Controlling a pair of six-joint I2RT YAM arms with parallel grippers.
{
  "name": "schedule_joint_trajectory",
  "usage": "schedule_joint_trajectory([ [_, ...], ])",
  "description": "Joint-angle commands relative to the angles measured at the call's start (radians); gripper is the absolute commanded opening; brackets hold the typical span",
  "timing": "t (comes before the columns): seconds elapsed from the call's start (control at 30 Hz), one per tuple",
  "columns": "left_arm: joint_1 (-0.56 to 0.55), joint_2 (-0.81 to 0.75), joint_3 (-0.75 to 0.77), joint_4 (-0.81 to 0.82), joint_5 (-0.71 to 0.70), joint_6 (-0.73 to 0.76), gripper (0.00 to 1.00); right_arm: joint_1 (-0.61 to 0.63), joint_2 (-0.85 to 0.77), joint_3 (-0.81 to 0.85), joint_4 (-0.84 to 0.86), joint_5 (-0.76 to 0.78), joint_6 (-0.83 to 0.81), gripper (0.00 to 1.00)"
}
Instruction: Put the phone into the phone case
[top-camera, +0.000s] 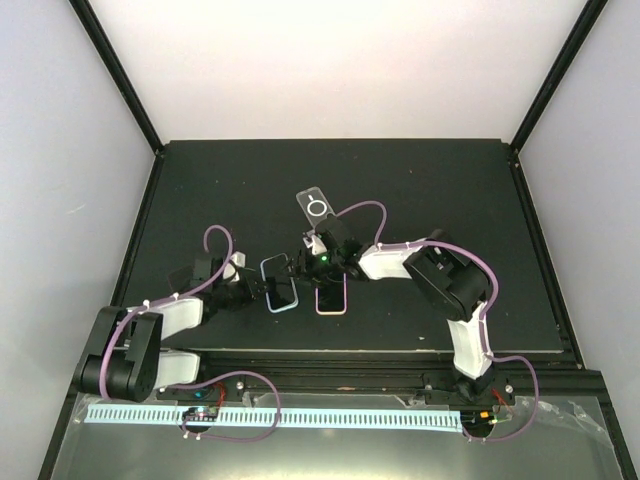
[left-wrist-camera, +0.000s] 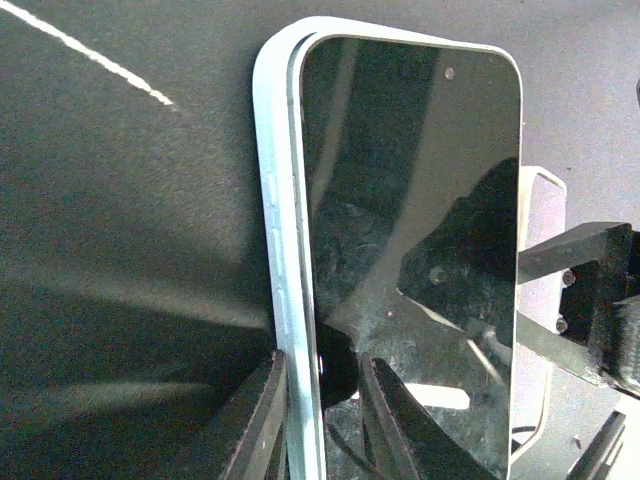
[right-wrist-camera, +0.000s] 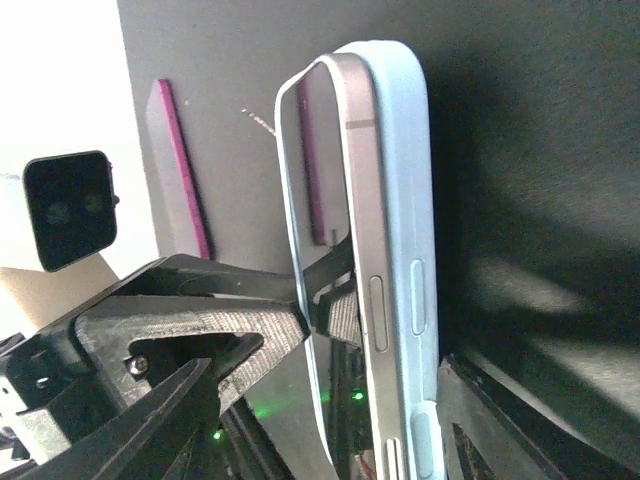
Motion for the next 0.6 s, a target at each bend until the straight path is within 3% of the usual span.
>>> schedule_joint_trajectory([
  [0.0,-0.010,-0.067,0.005,-0.081,0.016,0.015,0.23,0.030,-0.001,-0.029,0.227,-0.139,0.088,0.60],
  [0.33,-0.009,-0.155,0.004,-0.172,-0.010,0.047,0.37,0.031,0.021,-0.045,0.342,-0.174,0.150,0.59],
  [0.47,-0.008,-0.164,-0.008,-0.172,0.000,0.046,0.40,0.034,0.030,-0.004,0.223,-0.158,0.093,0.59],
  [0.57,-0.008,-0.170,-0.010,-0.182,0.002,0.052,0.40,0.034,0.048,-0.005,0.243,-0.165,0.109,0.56],
])
